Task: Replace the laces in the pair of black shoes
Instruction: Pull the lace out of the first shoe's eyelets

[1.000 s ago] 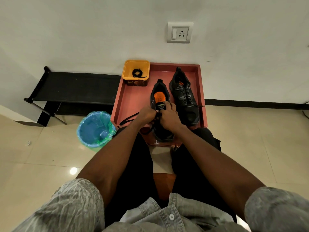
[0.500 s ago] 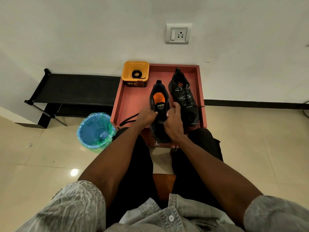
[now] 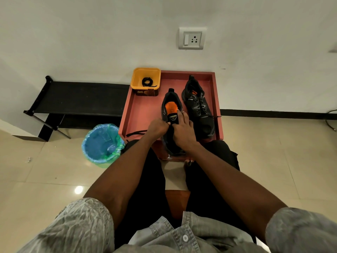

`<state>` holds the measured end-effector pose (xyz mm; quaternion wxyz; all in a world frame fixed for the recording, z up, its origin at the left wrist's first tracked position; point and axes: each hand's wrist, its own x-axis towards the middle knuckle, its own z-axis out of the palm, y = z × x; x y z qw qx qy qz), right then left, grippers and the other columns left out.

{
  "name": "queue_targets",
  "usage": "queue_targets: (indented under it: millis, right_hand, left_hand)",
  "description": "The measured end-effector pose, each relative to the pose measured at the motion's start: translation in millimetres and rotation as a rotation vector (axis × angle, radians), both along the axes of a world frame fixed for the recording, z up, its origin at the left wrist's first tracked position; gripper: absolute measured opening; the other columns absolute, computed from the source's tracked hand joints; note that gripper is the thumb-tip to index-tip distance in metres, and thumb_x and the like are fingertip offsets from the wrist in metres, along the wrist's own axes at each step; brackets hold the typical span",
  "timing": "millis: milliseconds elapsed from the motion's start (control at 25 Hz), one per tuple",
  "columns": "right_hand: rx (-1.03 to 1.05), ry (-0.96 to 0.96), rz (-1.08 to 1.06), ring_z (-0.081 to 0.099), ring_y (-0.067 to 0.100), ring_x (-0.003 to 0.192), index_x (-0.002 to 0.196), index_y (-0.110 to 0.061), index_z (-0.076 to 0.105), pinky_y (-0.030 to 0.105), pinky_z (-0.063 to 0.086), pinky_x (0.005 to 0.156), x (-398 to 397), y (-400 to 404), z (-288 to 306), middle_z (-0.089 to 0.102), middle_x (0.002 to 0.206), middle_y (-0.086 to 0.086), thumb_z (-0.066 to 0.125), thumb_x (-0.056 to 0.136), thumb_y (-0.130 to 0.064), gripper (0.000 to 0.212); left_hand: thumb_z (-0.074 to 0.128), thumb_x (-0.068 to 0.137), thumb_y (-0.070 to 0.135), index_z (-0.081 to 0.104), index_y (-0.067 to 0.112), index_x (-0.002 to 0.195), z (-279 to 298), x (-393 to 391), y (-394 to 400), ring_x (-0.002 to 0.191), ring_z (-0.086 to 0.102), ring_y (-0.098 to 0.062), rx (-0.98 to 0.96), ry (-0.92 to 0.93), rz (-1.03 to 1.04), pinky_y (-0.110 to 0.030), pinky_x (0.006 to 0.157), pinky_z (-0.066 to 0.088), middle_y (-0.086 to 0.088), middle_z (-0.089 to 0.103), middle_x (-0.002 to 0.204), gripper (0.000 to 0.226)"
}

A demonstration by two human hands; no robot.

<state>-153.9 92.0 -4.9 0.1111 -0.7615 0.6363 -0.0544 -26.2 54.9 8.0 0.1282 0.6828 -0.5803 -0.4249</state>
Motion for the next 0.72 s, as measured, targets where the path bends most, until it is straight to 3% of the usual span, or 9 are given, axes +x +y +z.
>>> queue_targets:
  millis: [120, 240, 320, 400, 480, 520, 600, 680, 720]
  right_hand:
    - [-0.02, 0.05, 0.044, 0.013, 0.035, 0.148, 0.124, -0.01, 0.062, 0.054, 0.025, 0.116, 0.9, -1.3, -2.0, 0.017, 0.16, 0.014, 0.057, 0.094, -0.018, 0.031]
    - [-0.107, -0.059, -0.068, 0.023, 0.032, 0.143, 0.11, -0.008, 0.061, 0.05, 0.026, 0.116, -9.3, 1.9, -4.5, 0.025, 0.154, 0.014, 0.055, 0.092, -0.016, 0.021]
    - [-0.205, -0.24, -0.37, 0.028, 0.03, 0.14, 0.103, -0.01, 0.058, 0.046, 0.028, 0.116, -24.0, 2.0, 0.4, 0.031, 0.149, 0.013, 0.057, 0.09, -0.01, 0.013]
    - [-0.187, -0.439, -0.811, 0.038, 0.029, 0.134, 0.116, -0.006, 0.056, 0.039, 0.035, 0.111, -44.6, -3.0, 15.6, 0.038, 0.143, 0.013, 0.061, 0.089, -0.005, 0.028]
    - [-0.124, -0.513, -1.044, 0.038, 0.03, 0.132, 0.127, -0.005, 0.052, 0.038, 0.037, 0.108, -54.7, -8.1, 27.7, 0.038, 0.143, 0.014, 0.063, 0.088, -0.004, 0.04]
    - [-0.128, -0.467, -0.983, 0.034, 0.032, 0.137, 0.127, -0.007, 0.053, 0.041, 0.034, 0.112, -51.4, -8.5, 29.7, 0.034, 0.147, 0.015, 0.062, 0.088, -0.004, 0.041]
    - [-0.179, -0.28, -0.567, 0.021, 0.035, 0.145, 0.128, -0.014, 0.055, 0.049, 0.025, 0.119, -31.2, -4.3, 19.4, 0.025, 0.155, 0.016, 0.06, 0.086, -0.006, 0.043]
    - [-0.097, -0.077, -0.146, 0.011, 0.037, 0.149, 0.129, -0.016, 0.058, 0.054, 0.02, 0.119, -9.3, 2.8, 9.4, 0.017, 0.159, 0.016, 0.058, 0.088, -0.012, 0.041]
    - [-0.041, -0.011, -0.034, 0.008, 0.037, 0.149, 0.127, -0.016, 0.06, 0.055, 0.018, 0.119, -3.0, 4.9, 5.0, 0.015, 0.161, 0.016, 0.058, 0.09, -0.016, 0.037]
  left_hand:
    - [0.055, 0.098, 0.024, 0.064, -0.015, 0.094, 0.5, 1.8, 0.6, 0.09, 0.065, -0.044, -0.022, -0.006, -0.022, -0.034, 0.059, 0.04, -0.033, 0.067, 0.101, 0.04]
    - [0.055, 0.098, 0.023, 0.061, -0.016, 0.094, 0.5, 4.4, -0.8, 0.08, 0.061, -0.043, -0.015, -0.014, -0.043, -0.029, 0.052, 0.032, -0.033, 0.066, 0.101, 0.04]
    - [0.056, 0.097, 0.022, 0.059, -0.016, 0.087, 0.1, 8.3, -2.4, 0.065, 0.052, -0.034, 0.005, -0.029, -0.055, -0.028, 0.05, 0.029, -0.033, 0.059, 0.084, 0.04]
    - [0.056, 0.097, 0.023, 0.056, -0.006, 0.071, -2.2, 9.3, -4.3, 0.057, 0.042, -0.02, 0.026, -0.029, -0.053, -0.027, 0.049, 0.03, -0.016, 0.049, 0.072, 0.039]
    - [0.057, 0.097, 0.023, 0.06, -0.003, 0.075, -3.6, 6.9, -4.0, 0.063, 0.048, -0.021, 0.023, -0.015, -0.052, -0.027, 0.055, 0.035, -0.01, 0.053, 0.075, 0.034]
    - [0.057, 0.096, 0.023, 0.062, -0.002, 0.079, -3.8, 5.9, -3.9, 0.069, 0.052, -0.023, 0.01, -0.011, -0.051, -0.027, 0.06, 0.038, -0.01, 0.057, 0.078, 0.031]
    - [0.057, 0.097, 0.025, 0.06, 0.006, 0.078, -4.9, 5.6, -4.5, 0.076, 0.056, -0.025, -0.009, -0.021, -0.054, -0.027, 0.065, 0.039, -0.012, 0.06, 0.082, 0.027]
    - [0.056, 0.097, 0.028, 0.055, 0.007, 0.071, -7.6, 7.9, -5.8, 0.071, 0.055, -0.025, -0.003, -0.054, -0.069, -0.027, 0.058, 0.037, -0.013, 0.059, 0.079, 0.033]
    - [0.056, 0.097, 0.03, 0.054, 0.006, 0.067, -9.1, 9.2, -6.7, 0.068, 0.054, -0.025, 0.008, -0.069, -0.073, -0.028, 0.055, 0.035, -0.014, 0.059, 0.077, 0.038]
